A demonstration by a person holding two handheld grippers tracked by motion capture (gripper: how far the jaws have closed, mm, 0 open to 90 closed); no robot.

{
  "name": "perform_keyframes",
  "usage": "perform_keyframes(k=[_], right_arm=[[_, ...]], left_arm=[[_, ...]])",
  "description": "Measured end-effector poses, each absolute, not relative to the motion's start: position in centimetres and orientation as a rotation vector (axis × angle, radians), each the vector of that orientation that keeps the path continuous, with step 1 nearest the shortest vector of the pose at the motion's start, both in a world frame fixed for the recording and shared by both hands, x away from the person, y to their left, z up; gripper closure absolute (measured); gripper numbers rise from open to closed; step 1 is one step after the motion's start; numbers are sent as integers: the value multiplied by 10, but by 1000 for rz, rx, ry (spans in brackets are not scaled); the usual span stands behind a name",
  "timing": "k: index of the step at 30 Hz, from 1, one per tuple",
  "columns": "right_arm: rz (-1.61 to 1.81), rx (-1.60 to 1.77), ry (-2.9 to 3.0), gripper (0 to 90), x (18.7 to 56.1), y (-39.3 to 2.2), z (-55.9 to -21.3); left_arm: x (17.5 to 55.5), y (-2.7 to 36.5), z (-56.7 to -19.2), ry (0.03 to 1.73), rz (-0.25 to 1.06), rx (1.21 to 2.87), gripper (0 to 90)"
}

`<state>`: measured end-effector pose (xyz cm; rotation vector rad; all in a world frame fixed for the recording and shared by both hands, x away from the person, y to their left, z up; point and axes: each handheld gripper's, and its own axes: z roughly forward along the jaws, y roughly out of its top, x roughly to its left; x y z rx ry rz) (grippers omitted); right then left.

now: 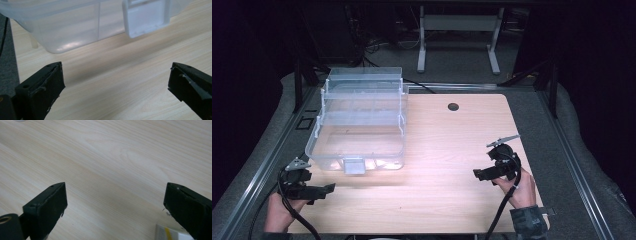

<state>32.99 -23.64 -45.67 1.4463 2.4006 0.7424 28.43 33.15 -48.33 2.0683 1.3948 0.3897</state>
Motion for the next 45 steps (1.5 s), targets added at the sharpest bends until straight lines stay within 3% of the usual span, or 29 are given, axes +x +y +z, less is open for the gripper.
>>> perform_keyframes(k=[19,33,45], right_arm=[[733,1433,2467,63,331,-212,-484],[722,1448,2485,85,329,-203,-493],[684,1419,2520,105,330,-195,-495]], left_arm=[[341,383,-437,1443,352,2023,0],[406,391,-446,1525,295,2072,6],[434,394,-466,1631,262,2092,434]])
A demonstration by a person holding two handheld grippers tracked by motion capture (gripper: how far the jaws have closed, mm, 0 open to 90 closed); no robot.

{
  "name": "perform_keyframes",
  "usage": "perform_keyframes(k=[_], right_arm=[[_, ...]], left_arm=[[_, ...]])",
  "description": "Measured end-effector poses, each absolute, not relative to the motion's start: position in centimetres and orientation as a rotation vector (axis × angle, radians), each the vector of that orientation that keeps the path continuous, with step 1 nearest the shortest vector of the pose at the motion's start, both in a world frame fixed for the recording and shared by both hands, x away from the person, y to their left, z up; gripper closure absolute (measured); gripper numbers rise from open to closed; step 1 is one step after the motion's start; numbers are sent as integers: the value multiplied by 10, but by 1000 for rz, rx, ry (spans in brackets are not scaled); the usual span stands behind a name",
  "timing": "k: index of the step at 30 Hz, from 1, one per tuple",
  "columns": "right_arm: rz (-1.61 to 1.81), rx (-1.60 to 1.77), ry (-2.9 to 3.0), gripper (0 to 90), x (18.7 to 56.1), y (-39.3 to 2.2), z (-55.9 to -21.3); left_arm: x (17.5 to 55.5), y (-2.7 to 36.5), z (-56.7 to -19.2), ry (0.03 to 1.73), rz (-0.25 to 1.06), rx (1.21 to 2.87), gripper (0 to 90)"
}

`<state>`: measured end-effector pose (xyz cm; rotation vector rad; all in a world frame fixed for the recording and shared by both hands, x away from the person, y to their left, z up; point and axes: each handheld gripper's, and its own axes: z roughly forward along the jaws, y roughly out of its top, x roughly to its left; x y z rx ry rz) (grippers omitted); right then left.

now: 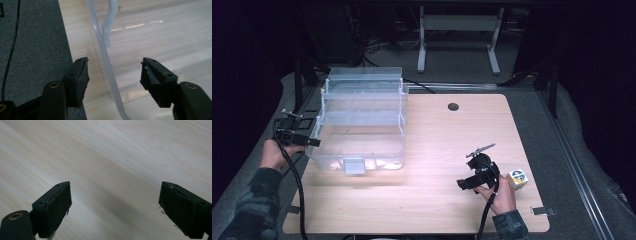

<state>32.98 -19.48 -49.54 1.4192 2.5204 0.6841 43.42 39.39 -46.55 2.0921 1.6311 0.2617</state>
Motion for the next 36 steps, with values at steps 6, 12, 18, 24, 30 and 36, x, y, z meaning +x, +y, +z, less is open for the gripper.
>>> perform_keyframes(k=[6,12,18,24,30,36], right_arm=[[667,1439,2512,119,328,-200,-498],[673,1458,2502,120,327,-205,-498],[667,1441,2494,109,327,-208,-498],[670,1437,2482,90,325,-210,-496],[667,1447,2467,95,324,-213,-493],[682,1464,2458,99,323,-218,-491]], left_arm=[[443,391,-472,1682,246,2121,598],[446,383,-474,1698,285,2163,732],[442,386,-476,1655,284,2152,793],[439,383,-477,1622,291,2162,786],[437,377,-477,1608,295,2171,779],[434,368,-477,1571,307,2184,770]])
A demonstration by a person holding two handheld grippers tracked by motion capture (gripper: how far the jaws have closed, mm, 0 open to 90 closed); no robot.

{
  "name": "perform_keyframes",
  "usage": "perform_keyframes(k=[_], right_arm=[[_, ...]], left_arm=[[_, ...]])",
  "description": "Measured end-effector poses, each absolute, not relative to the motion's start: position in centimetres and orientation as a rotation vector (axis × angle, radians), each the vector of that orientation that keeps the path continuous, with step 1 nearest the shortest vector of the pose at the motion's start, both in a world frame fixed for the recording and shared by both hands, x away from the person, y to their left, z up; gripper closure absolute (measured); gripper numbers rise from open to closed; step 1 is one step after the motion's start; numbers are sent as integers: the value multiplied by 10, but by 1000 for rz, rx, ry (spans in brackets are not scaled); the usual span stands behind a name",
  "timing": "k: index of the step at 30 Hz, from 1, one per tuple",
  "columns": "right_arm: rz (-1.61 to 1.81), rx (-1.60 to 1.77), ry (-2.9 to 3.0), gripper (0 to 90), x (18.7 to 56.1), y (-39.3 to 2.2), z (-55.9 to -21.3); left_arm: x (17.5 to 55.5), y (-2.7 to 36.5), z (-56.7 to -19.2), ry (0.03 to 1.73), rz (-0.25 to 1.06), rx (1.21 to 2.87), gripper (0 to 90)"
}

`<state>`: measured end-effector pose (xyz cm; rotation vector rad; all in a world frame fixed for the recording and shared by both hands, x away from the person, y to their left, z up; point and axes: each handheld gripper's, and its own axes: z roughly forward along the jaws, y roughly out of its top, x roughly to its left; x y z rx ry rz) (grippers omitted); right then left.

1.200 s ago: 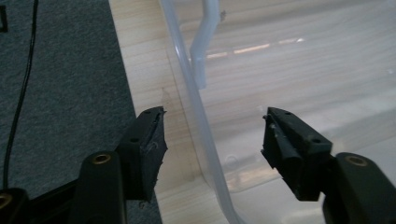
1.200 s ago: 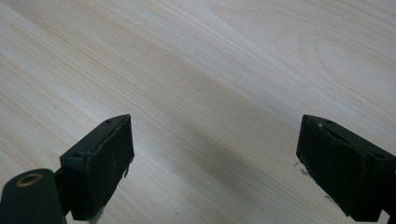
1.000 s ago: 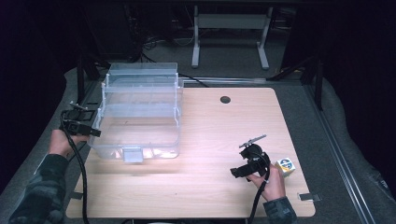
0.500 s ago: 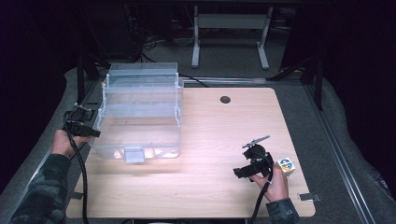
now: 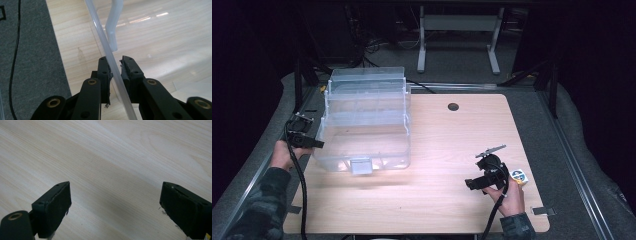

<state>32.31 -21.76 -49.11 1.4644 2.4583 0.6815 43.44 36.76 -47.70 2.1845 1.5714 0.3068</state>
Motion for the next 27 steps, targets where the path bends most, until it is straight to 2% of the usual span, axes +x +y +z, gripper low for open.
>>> perform_keyframes(k=[22,23,24,27], right_arm=[[673,1498,2418,98,318,-233,-489],[788,1495,2474,98,320,-236,-491],[675,1501,2415,99,318,-234,-489],[675,1510,2406,100,319,-236,-489]], left_arm=[[427,329,-477,1459,301,2237,738],[427,326,-477,1453,301,2245,737],[427,324,-477,1453,306,2243,738],[427,316,-477,1443,314,2262,740]])
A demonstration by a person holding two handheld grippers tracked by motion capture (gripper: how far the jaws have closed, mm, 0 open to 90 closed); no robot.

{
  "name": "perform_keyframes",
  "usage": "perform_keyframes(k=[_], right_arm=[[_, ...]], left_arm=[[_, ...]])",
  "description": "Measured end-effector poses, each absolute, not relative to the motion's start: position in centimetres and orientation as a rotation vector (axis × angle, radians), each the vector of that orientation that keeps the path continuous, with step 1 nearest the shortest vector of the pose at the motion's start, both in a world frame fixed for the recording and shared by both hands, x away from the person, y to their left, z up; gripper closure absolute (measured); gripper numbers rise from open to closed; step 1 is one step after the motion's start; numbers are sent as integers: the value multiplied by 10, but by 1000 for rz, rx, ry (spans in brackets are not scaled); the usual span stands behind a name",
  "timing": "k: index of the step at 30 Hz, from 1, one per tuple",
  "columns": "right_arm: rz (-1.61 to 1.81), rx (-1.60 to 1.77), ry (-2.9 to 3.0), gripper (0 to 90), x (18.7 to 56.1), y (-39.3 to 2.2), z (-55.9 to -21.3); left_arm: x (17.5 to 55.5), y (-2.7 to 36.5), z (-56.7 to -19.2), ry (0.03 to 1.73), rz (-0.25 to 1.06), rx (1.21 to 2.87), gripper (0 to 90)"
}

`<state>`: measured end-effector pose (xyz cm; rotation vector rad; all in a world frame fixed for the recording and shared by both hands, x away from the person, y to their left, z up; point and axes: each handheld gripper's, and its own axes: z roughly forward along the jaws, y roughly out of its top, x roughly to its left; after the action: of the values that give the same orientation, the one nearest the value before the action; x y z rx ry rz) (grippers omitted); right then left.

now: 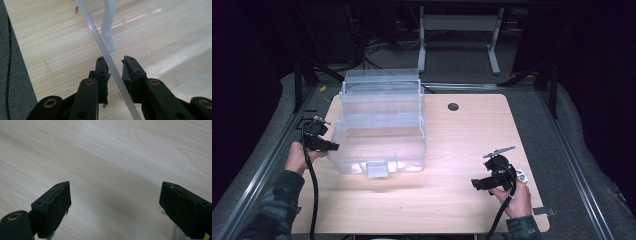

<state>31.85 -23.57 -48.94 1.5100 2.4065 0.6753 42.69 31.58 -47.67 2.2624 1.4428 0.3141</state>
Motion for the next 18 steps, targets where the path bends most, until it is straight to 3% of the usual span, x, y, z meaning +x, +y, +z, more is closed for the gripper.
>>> perform_keyframes(k=[18], right_arm=[[682,1532,2398,110,318,-241,-489]], left_arm=[[429,267,-477,1374,276,2279,734]])
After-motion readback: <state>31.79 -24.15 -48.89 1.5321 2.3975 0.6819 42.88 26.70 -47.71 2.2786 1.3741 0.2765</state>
